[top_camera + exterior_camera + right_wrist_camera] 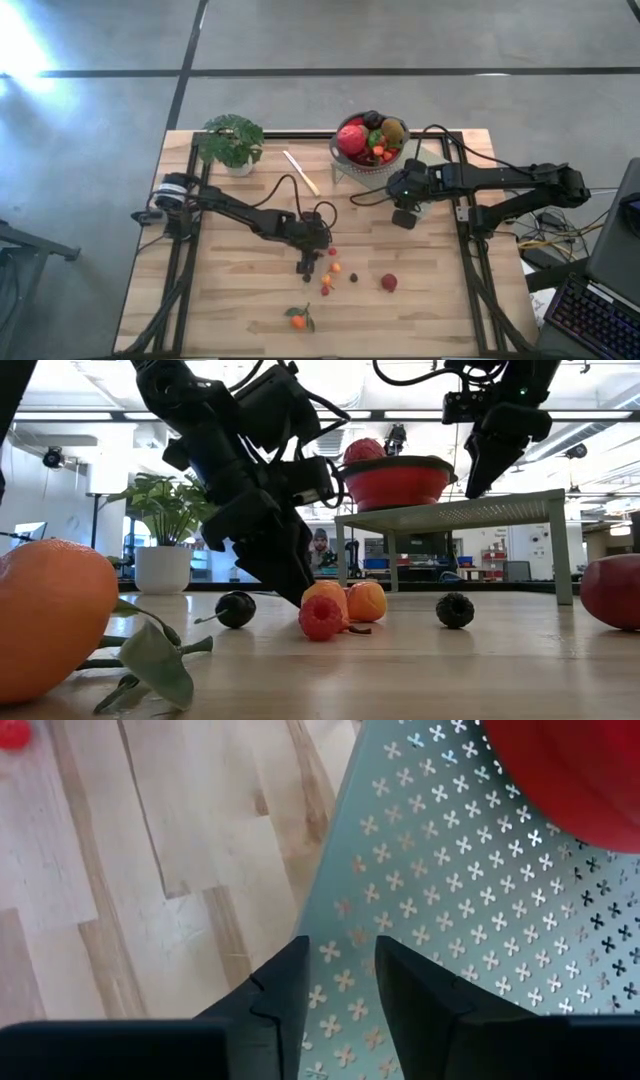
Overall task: Pick & Place Fruit
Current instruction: Put the red cherry into the red gray colander on the shelf
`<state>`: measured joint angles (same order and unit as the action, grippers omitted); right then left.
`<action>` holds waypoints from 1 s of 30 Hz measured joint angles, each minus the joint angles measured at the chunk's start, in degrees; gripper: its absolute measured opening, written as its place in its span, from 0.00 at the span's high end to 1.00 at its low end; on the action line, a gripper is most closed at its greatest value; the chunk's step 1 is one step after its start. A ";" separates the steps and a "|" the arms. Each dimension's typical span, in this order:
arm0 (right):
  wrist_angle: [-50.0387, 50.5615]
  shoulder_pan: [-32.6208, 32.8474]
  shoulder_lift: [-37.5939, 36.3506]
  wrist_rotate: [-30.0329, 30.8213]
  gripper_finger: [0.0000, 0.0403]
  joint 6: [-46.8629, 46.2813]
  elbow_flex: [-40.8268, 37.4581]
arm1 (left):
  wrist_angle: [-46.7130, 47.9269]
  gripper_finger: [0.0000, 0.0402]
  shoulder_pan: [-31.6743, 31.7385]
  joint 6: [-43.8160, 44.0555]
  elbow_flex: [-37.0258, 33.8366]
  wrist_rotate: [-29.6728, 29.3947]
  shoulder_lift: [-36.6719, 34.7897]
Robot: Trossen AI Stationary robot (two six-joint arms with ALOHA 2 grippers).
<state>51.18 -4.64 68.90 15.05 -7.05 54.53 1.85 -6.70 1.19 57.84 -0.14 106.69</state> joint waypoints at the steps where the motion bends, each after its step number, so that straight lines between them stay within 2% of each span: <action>1: 0.02 0.00 0.00 -0.01 0.71 0.04 0.02 | 0.17 0.63 0.02 0.07 0.00 -0.01 0.00; 7: -0.03 0.02 0.04 -0.09 0.77 0.15 -0.05 | 0.81 0.82 0.09 1.31 0.07 0.00 0.00; 13: -0.10 0.04 0.04 -0.14 0.84 -0.27 -0.17 | 1.13 0.97 0.17 1.99 0.19 0.04 -0.05; 17: 0.06 0.04 0.03 -0.15 0.89 -0.54 -0.18 | 3.39 0.98 0.26 1.74 1.38 -1.03 -0.33; 22: 3.05 0.00 -0.99 0.01 0.93 -2.28 -0.03 | 11.51 0.99 0.53 0.09 5.22 -3.77 -2.60; 30: 4.32 0.00 -6.39 1.12 0.98 -3.78 -0.33 | 18.49 0.99 1.31 -6.72 12.00 -8.96 -7.97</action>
<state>55.50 -4.64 62.52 16.17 -10.82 54.19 20.34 -5.39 -5.53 69.85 -9.10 98.72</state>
